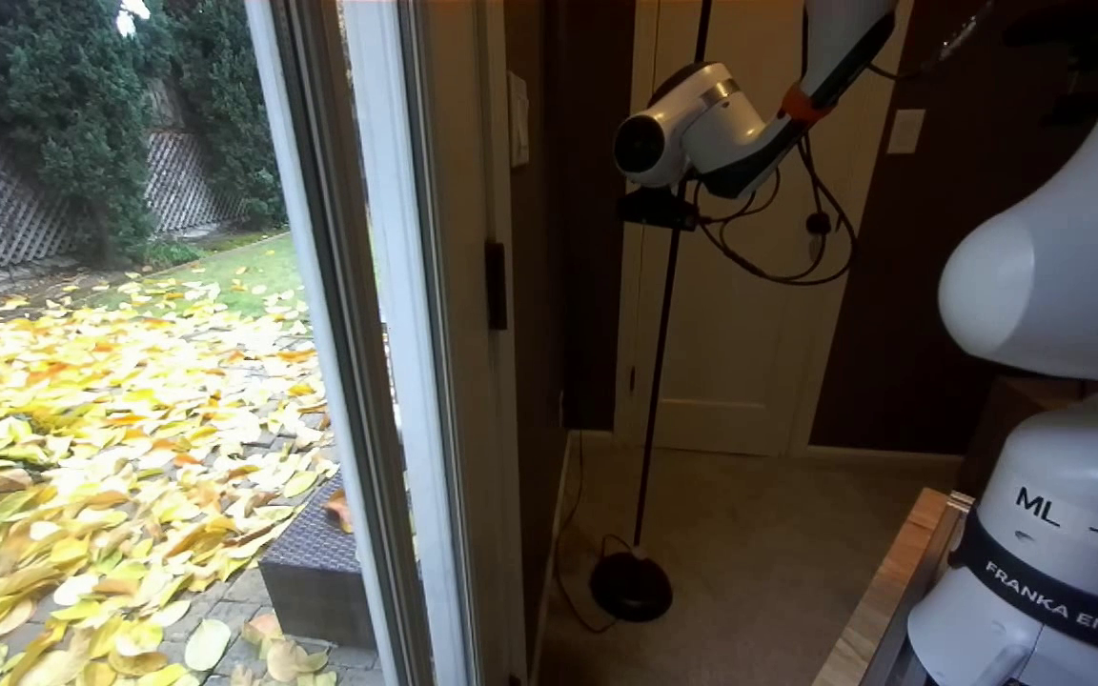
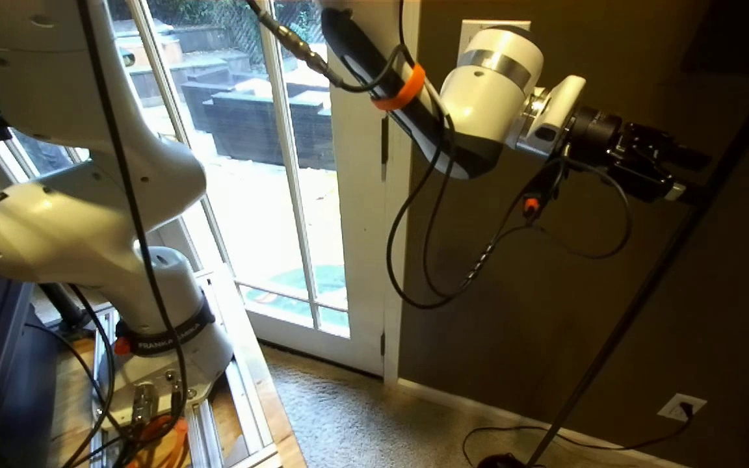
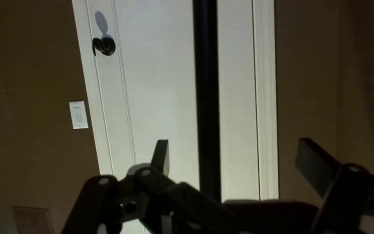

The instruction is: Move the lamp backwards

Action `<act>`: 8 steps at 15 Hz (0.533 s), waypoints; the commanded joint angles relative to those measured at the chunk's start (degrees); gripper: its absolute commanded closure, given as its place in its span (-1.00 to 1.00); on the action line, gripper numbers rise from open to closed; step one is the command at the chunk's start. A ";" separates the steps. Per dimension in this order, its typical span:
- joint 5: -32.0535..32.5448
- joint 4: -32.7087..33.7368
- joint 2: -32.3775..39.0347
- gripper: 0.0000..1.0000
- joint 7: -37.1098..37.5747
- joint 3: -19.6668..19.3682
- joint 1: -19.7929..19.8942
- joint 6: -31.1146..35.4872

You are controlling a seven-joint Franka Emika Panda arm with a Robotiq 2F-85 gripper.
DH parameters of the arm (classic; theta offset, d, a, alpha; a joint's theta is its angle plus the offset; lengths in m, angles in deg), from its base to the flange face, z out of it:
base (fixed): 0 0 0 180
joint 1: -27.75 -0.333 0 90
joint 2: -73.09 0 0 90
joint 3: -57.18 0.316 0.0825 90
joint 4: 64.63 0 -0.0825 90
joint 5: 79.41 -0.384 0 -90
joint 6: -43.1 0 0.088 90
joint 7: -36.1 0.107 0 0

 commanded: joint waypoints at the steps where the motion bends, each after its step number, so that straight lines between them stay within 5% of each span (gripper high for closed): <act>1: 3.60 4.79 2.36 -1.00 3.55 -15.14 -15.00 2.21; 4: 2.02 6.45 3.02 -1.00 3.42 -27.03 -25.96 2.40; 8: 1.41 7.05 3.45 -1.00 3.15 -37.76 -35.21 3.05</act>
